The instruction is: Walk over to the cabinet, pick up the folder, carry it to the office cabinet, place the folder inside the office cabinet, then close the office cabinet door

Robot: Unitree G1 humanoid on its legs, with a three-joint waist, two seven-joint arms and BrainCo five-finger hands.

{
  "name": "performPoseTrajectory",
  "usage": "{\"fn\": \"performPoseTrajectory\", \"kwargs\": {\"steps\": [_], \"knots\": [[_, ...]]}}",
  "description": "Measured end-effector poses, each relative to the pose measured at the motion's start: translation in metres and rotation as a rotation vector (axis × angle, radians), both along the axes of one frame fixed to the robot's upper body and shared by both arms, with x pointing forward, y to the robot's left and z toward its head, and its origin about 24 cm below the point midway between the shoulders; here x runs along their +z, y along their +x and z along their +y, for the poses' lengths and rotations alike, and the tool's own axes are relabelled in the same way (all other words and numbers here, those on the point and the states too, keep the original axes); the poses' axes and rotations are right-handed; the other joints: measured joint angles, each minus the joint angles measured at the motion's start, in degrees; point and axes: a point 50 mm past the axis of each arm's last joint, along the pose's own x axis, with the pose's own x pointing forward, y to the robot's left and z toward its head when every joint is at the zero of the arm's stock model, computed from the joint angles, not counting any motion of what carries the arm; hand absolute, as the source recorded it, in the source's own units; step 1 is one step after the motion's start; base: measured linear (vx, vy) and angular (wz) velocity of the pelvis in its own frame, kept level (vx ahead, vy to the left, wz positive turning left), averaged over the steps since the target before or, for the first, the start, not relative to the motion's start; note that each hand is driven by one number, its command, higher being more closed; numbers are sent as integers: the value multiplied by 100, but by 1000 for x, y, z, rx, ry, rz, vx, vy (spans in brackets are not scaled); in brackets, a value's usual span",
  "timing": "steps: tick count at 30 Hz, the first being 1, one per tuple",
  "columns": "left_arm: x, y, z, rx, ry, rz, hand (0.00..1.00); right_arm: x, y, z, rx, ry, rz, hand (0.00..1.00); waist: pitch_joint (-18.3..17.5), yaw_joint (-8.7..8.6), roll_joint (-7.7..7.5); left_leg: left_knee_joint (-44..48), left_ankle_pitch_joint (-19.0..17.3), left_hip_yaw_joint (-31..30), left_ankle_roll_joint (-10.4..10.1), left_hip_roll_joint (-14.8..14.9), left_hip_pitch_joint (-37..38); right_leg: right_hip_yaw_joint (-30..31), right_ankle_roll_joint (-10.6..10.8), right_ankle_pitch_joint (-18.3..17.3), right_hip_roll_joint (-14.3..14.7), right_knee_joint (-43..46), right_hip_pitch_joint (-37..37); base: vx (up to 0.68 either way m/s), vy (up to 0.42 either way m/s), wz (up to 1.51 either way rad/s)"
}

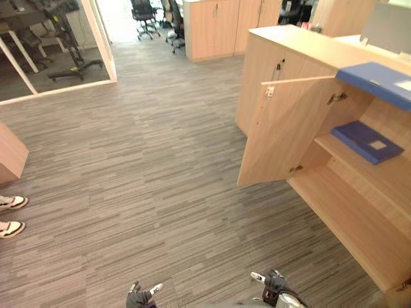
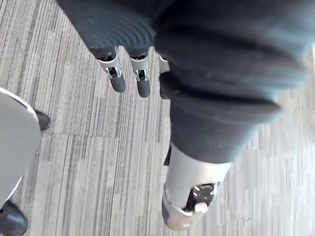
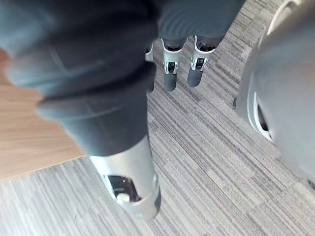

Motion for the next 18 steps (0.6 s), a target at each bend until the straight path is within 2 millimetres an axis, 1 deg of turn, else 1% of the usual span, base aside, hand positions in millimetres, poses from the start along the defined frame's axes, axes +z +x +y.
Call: {"fn": "performPoseTrajectory", "kwargs": {"steps": [2, 3, 4, 5, 6, 7, 8, 9, 10, 11, 12, 13, 14, 15, 16, 17, 18], "knots": [[0, 1, 2, -16, 2, -3, 0, -1, -3, -1, 0, -4, 9, 0, -4, 0, -1, 507, -159, -164, -178, 289, -95, -6, -116, -24, 357, -324, 270, 343, -292, -17], [1, 2, 3, -20, 7, -8, 0, -1, -5, -1, -2, -4, 13, 0, -17, -1, -21, 819, -231, -230, -216, 345, -188, 0, -131, -37, 427, -421, 352, 280, -163, -18], [2, 3, 6, -9, 11, -18, 0, -2, -7, 0, 2, -3, 18, 0, -15, -1, -43, 1722, -322, -328, -264, 432, -516, 64, -151, -65, 534, -580, 515, 342, -153, -29], [3, 4, 8, 21, 7, -22, 0, -1, -6, 1, 14, -5, 14, 0, -1, 12, -34, 3033, -265, -462, -255, 527, -1058, 163, -167, -75, 626, -725, 678, 402, -114, -51], [3, 5, 9, 45, 4, -30, 0, -1, -4, 1, 27, -8, 8, 0, 31, 56, -27, 3981, -210, -563, -297, 591, -1418, 279, -212, -106, 692, -783, 812, 340, -32, -72], [4, 6, 10, 61, 5, -40, 0, 0, -1, 3, 48, -9, 2, 0, 55, 106, 6, 4744, -216, -628, -291, 640, -1670, 445, -230, -131, 751, -845, 970, 338, 34, -93], [5, 8, 11, 62, 9, -48, 0, 0, 1, 7, 74, -5, 0, 0, 87, 160, 1, 5422, -272, -600, -200, 661, -1947, 668, -215, -143, 791, -968, 1206, 278, 60, -86], [6, 10, 11, 61, 11, -54, 0, 0, 2, 10, 89, -4, -1, 0, 101, 180, -10, 5601, -307, -589, -168, 652, -2080, 773, -207, -148, 793, -1030, 1317, 341, 106, -96], [7, 12, 13, 60, 19, -63, 0, 0, 3, 14, 93, 6, -2, 0, 113, 218, -16, 5678, -387, -596, -69, 606, -2355, 990, -186, -149, 752, -1134, 1474, 269, 123, -76], [8, 14, 13, 58, 21, -69, 0, 0, 3, 15, 93, 10, -2, 0, 125, 238, -21, 5605, -444, -605, -30, 566, -2484, 1098, -181, -150, 712, -1124, 1525, 389, 260, -99], [9, 18, 13, 56, 25, -85, 0, 0, 5, 18, 93, 17, 0, 0, 169, 281, -57, 5284, -600, -626, 35, 441, -2731, 1319, -176, -147, 568, -1126, 1600, 377, 343, -99], [11, 22, 14, 53, 30, -101, 0, 0, 5, 19, 91, 23, 1, 0, 206, 333, -118, 4715, -645, -682, 70, 261, -2894, 1501, -146, -146, 354, -1110, 1658, 313, 300, -99], [12, 22, 14, 50, 33, -104, 0, 0, 6, 20, 92, 24, -1, 0, 216, 354, -136, 4331, -646, -762, 74, 170, -2949, 1586, -104, -145, 246, -1094, 1676, 312, 389, -99], [12, 23, 13, 49, 34, -107, 0, 1, 8, 19, 85, 28, -9, 0, 221, 372, -139, 3412, -549, -1116, 32, -6, -2962, 1773, 98, -170, 56, -1085, 1711, 247, 338, -90], [11, 22, 10, 50, 26, -101, 0, 1, 9, 19, 91, 22, -13, 0, 160, 395, -34, 2703, -9, -1534, -157, -86, -2893, 1913, 312, -255, 8, -1084, 1718, 384, 504, -88], [12, 25, 17, 51, 41, -101, 0, 0, 7, 29, 99, 46, -6, 0, 167, 391, -225, 2752, 12, -1370, -180, -285, -2800, 2055, 367, -258, -215, -1133, 1745, 316, 380, -53], [14, 28, 20, 50, 53, -112, 0, 0, 9, 39, 102, 73, -12, 0, 121, 379, -355, 2840, 4, -1481, -192, -425, -2843, 2095, 273, -61, -237, -1113, 1589, 353, 403, -29]]}}
